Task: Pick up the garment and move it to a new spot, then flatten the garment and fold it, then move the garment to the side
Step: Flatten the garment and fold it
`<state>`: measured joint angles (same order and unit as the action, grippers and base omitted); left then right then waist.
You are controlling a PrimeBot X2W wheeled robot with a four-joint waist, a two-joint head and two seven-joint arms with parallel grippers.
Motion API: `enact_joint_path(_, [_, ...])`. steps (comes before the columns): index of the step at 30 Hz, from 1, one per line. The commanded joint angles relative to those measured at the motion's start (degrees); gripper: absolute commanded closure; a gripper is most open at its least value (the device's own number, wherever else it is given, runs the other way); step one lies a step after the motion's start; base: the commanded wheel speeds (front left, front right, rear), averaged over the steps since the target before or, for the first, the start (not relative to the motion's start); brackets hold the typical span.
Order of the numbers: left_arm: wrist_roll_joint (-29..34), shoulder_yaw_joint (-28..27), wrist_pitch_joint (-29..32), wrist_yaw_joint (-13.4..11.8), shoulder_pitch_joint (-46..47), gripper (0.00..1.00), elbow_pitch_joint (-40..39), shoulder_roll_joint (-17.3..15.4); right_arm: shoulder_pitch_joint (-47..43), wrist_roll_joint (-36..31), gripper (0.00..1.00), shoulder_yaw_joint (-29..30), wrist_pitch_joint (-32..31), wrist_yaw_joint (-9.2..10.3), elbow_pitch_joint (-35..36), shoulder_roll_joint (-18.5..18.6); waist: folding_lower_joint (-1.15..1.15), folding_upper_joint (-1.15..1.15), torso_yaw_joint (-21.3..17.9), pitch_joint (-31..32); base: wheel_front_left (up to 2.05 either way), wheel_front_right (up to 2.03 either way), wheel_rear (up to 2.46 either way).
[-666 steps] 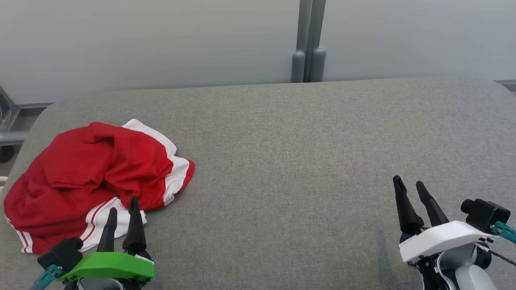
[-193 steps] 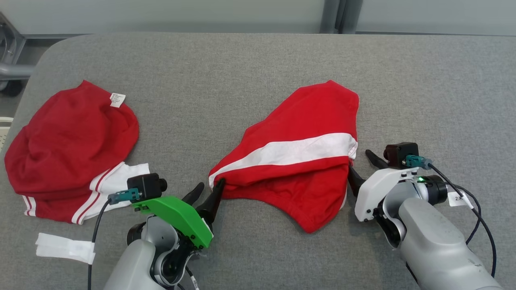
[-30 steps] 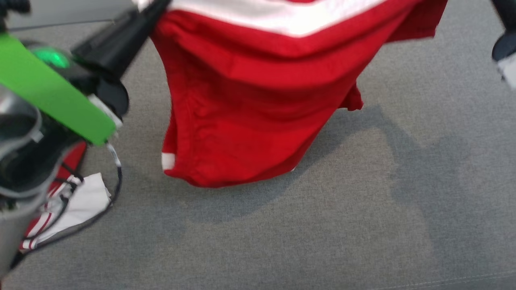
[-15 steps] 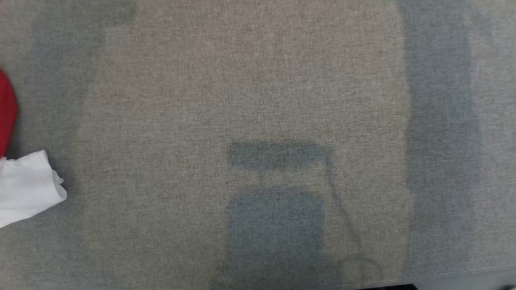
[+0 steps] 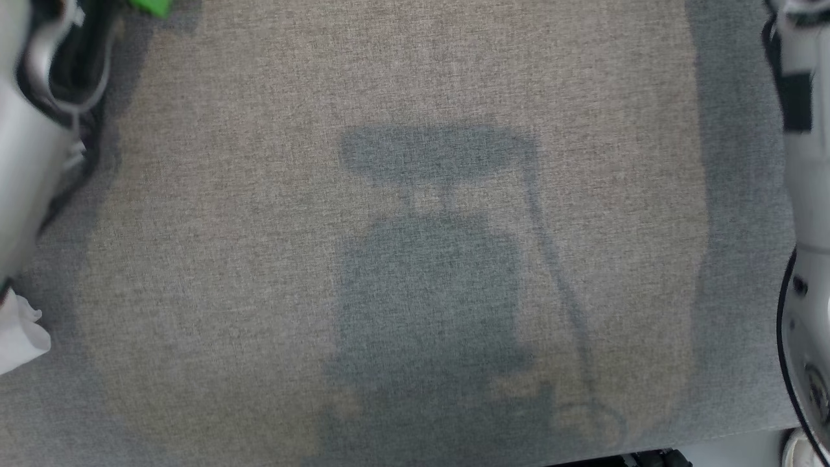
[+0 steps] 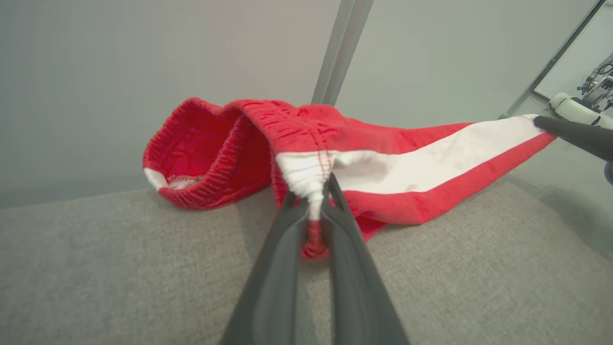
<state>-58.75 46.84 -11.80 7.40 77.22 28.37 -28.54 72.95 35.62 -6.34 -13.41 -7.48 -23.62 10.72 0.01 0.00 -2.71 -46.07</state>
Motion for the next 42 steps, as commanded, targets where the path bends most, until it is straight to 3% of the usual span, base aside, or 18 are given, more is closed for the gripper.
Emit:
enact_joint_path(1, [-2.48, 0.94, -1.99, 0.15, -4.12, 1.00, 0.86, -0.04, -6.39, 2.23, 1.00, -0.58, 1.80, -0.02, 1.98, 1.40, -0.01, 0.00, -0.57, 2.67, 0.00, 0.00, 0.00])
enact_joint_path(5, [-4.99, 2.43, -3.14, 0.15, -13.30, 1.00, -1.65, 1.04, -18.81, 5.17, 1.00, -2.22, 4.05, -0.02, 7.13, 4.40, -0.01, 0.00, -0.82, 4.80, 0.00, 0.00, 0.00])
enact_joint_path(11, [-2.76, -6.04, -3.14, 0.16, -31.07, 1.00, -11.75, 2.84, -36.20, 8.96, 1.00, -1.62, 5.26, -0.02, 16.63, 9.00, -0.01, 0.00, 0.03, 10.94, 0.00, 0.00, 0.00])
enact_joint_path(12, [-2.76, -6.04, -3.14, 0.16, -31.07, 1.00, -11.75, 2.84, -36.20, 8.96, 1.00, -1.62, 5.26, -0.02, 16.63, 9.00, -0.01, 0.00, 0.03, 10.94, 0.00, 0.00, 0.00])
enact_joint_path(19, [0.45, -11.87, -3.14, 0.05, -56.10, 1.00, -21.70, 4.10, -57.78, 11.21, 1.00, 1.40, 2.87, -0.01, 26.92, 11.79, -0.01, 0.00, 0.20, 20.65, 0.00, 0.00, 0.00])
enact_joint_path(25, [0.97, -16.50, -3.22, 0.05, -73.17, 1.00, -27.41, 7.34, -75.38, 12.20, 1.00, 8.80, 0.36, 0.04, 35.70, 11.26, -0.01, 0.00, 1.32, 26.87, 0.00, 0.00, 0.00])
enact_joint_path(27, [-2.36, -15.90, -3.31, 0.05, -77.46, 1.00, -29.57, 9.49, -81.96, 13.12, 1.00, 12.34, -0.55, 0.05, 39.52, 10.10, -0.01, 0.00, 2.80, 28.08, 0.00, 0.00, 0.00])
enact_joint_path(29, [-5.27, -15.99, -3.37, 0.04, -80.27, 1.00, -31.72, 9.63, -86.50, 13.94, 1.00, 15.39, -1.75, 0.03, 43.50, 9.18, -0.01, 0.00, 3.65, 28.09, 0.00, 0.00, 0.00])
enact_joint_path(32, [-8.41, -15.56, -2.88, 0.04, -81.11, 1.00, -33.66, 8.99, -87.08, 14.63, 1.00, 18.16, -3.53, 0.04, 46.94, 8.46, -0.01, 0.00, 4.16, 26.62, 0.00, 0.00, 0.00])
enact_joint_path(36, [-10.43, -16.82, 0.40, -0.97, -76.52, 1.00, -35.43, 7.93, -78.96, 14.00, 1.00, 17.10, -6.26, 0.03, 45.34, 8.51, -0.01, 0.00, 5.22, 23.21, 0.00, 0.00, 0.00])
enact_joint_path(42, [-14.55, -18.87, 6.65, -5.87, -66.23, 1.00, -35.95, 10.01, -60.46, 11.05, 1.00, 12.78, -9.62, -0.01, 36.57, 9.39, -0.01, 0.00, 9.08, 17.64, 0.00, 0.00, 0.00])
